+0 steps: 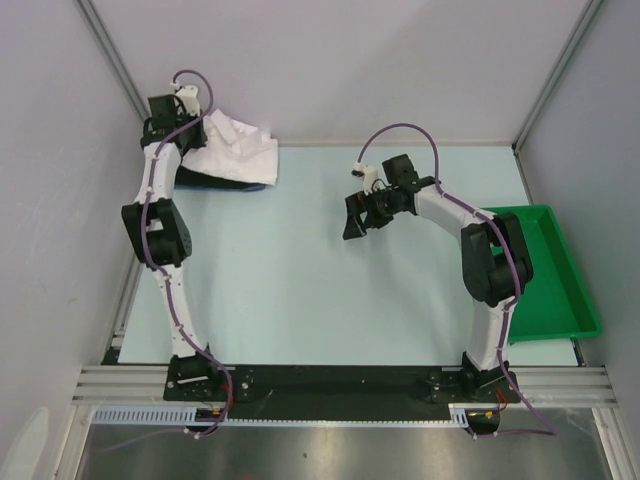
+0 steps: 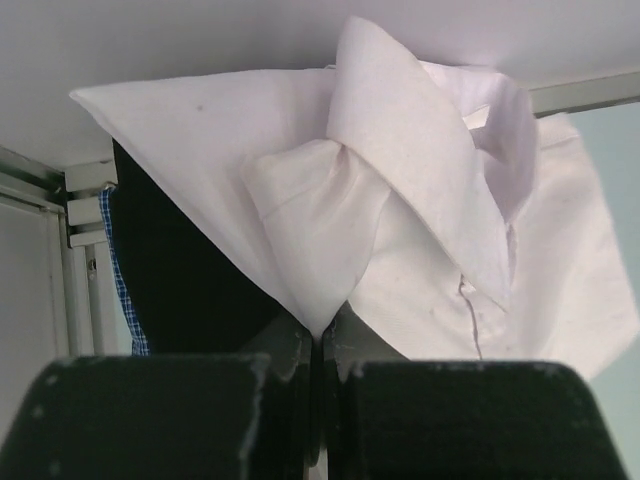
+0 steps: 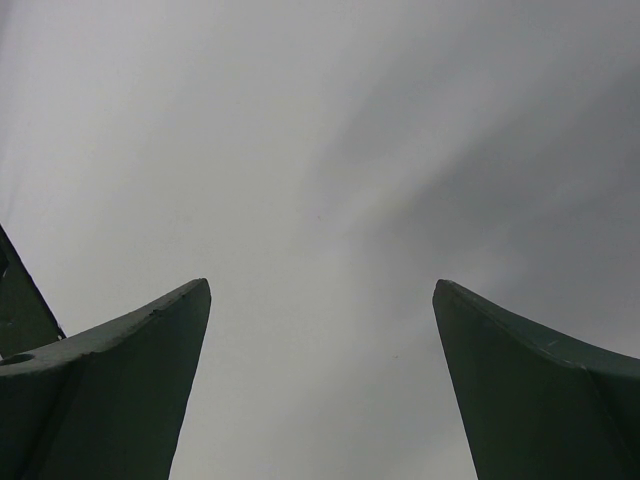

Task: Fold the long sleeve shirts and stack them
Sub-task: Neatly place the folded shirt to the corner

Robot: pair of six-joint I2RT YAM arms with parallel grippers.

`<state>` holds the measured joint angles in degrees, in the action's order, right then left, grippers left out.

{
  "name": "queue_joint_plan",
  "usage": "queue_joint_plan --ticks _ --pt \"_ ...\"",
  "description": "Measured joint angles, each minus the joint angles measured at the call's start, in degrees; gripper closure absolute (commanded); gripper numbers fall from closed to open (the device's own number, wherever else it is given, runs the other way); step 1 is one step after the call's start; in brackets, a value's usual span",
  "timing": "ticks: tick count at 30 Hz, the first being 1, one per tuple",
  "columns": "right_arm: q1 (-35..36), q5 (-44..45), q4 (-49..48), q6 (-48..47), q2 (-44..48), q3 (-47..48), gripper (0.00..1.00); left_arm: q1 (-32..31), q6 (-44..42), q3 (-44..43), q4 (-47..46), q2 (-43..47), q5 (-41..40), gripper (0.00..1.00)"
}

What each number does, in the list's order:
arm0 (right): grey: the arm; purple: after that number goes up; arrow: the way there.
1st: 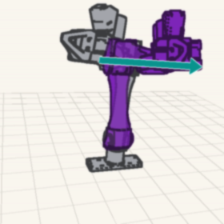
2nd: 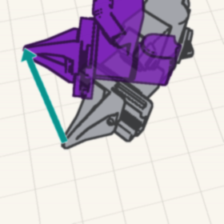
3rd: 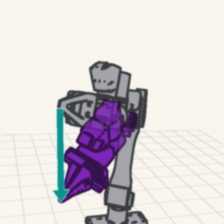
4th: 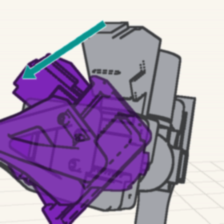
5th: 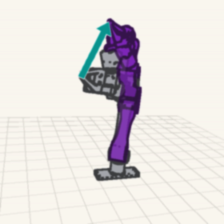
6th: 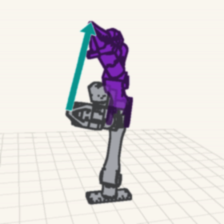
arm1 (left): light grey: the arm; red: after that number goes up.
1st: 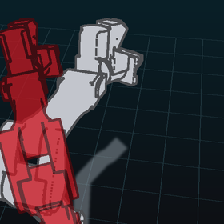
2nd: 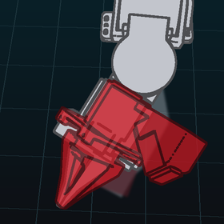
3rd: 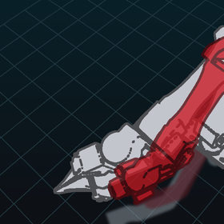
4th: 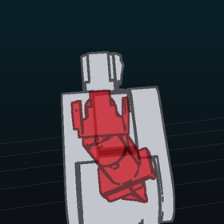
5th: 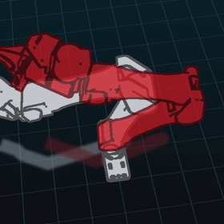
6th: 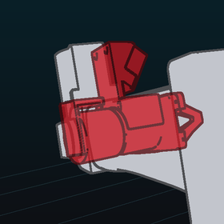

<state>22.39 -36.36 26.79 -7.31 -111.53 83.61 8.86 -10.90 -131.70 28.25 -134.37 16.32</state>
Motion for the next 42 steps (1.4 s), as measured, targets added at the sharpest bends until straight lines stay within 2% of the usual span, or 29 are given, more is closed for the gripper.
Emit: queue_joint_plan --ticks 6,19,24,25,26,27,30,33,38,42 --pt "0.02 0.42 1.33 -0.76 -0.98 0.63 0.0 3.82 1.44 0.0 -5.05 -5.27 2.49 1.0" --pt "0.02 1.25 3.23 -1.99 -2.21 3.26 0.0 6.34 1.84 1.73 -10.78 -5.6 4.7 0.98" --pt "0.04 1.4 3.45 -1.99 -2.29 3.3 0.0 6.99 2.84 3.04 -11.15 -6.12 4.59 0.77" --pt "0.02 1.4 3.45 -1.99 -2.29 3.3 0.0 7.04 2.99 3.26 -11.23 -6.12 4.24 0.64" --pt "0.02 1.42 3.43 -2.01 -2.29 3.3 0.0 7.08 3.17 3.54 -11.28 -6.12 3.58 0.55" --pt "-0.02 1.42 3.45 -2.01 -2.29 3.3 0.0 7.15 3.21 3.67 -11.34 -6.12 2.86 0.36" --pt "-0.44 1.38 3.48 -1.99 -2.29 3.3 0.0 7.3 3.63 3.78 -11.47 -6.12 -1.27 0.12" --pt "-1.29 1.36 3.56 -1.99 -2.29 3.3 0.0 7.87 4.5 3.78 -11.8 -6.01 -4.07 0.01" --pt "-4.96 0.94 3.87 -1.99 -2.29 3.3 0.0 9.11 4.92 4.46 -10.84 -3.56 -5.22 0.01" --pt "-8.85 0.87 4.04 -1.77 -2.05 3.69 0.0 9.55 4.94 7.32 -7.5 3.21 -3.78 0.01"
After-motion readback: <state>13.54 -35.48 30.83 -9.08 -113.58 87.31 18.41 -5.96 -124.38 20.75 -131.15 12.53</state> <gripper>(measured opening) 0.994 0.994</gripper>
